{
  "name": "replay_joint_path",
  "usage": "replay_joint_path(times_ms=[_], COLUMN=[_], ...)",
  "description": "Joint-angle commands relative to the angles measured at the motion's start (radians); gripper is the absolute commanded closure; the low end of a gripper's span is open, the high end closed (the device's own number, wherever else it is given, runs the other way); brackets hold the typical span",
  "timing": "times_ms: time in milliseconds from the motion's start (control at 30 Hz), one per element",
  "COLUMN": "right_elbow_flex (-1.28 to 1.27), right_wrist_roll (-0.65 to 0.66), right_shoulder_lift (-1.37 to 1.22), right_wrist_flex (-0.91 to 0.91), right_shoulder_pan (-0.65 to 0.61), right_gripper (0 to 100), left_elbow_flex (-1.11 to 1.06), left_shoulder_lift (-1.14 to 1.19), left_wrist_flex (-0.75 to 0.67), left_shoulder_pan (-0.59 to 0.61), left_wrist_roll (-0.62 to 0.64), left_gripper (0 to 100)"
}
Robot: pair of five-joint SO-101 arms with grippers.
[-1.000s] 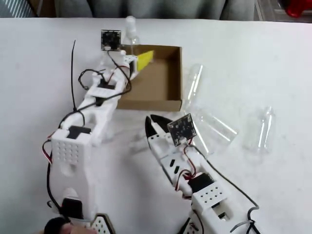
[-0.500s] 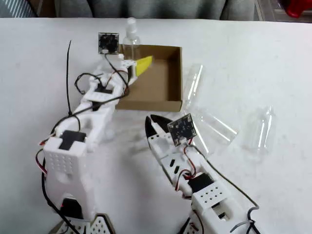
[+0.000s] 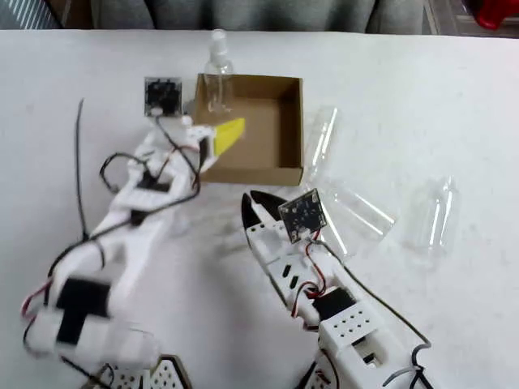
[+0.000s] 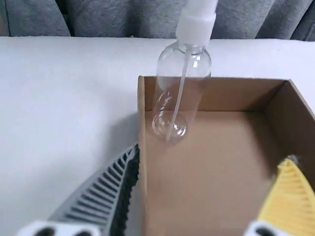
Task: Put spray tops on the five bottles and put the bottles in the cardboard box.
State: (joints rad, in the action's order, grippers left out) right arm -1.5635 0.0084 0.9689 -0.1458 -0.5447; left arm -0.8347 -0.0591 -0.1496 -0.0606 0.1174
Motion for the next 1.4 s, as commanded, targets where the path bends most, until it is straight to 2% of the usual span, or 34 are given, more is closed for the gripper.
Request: replay_joint_path(times_ms=[0, 133, 400, 767, 900, 1067, 1167, 1267, 1367], right_elbow_flex=[0.060, 0.058, 0.049, 0.046, 0.046, 0.055, 0.071, 0.075, 0.140], right_wrist_roll=[0.014, 0.014, 0.014, 0.014, 0.014, 0.054, 0.126, 0.130, 0.135], right_shoulder_lift=[-0.002, -0.002, -0.002, -0.002, -0.002, 0.007, 0.001, 0.007, 0.008], right_wrist_flex=[0.002, 0.002, 0.002, 0.002, 0.002, 0.002, 0.004, 0.019, 0.131], right_shoulder_pan=[0.001, 0.001, 0.001, 0.001, 0.013, 0.099, 0.151, 0.182, 0.245], right_gripper=[98.1, 98.1, 98.1, 98.2, 98.2, 98.3, 98.3, 98.3, 98.3], left_elbow_flex=[-0.126, -0.216, -0.230, -0.236, -0.238, -0.364, -0.505, -0.620, -0.692], left_shoulder_lift=[-0.265, -0.486, -0.845, -1.129, -1.185, -1.247, -1.300, -1.368, -1.454], left_wrist_flex=[0.072, 0.222, 0.678, 1.077, 1.221, 1.270, 1.217, 1.142, 1.097], left_shoulder_pan=[-0.001, 0.001, 0.010, 0.222, 0.239, 0.237, 0.239, 0.240, 0.242], left_wrist_roll=[-0.044, -0.046, -0.041, -0.048, -0.046, -0.040, -0.041, -0.048, -0.049], left_gripper=[60, 60, 61, 61, 61, 60, 60, 61, 61])
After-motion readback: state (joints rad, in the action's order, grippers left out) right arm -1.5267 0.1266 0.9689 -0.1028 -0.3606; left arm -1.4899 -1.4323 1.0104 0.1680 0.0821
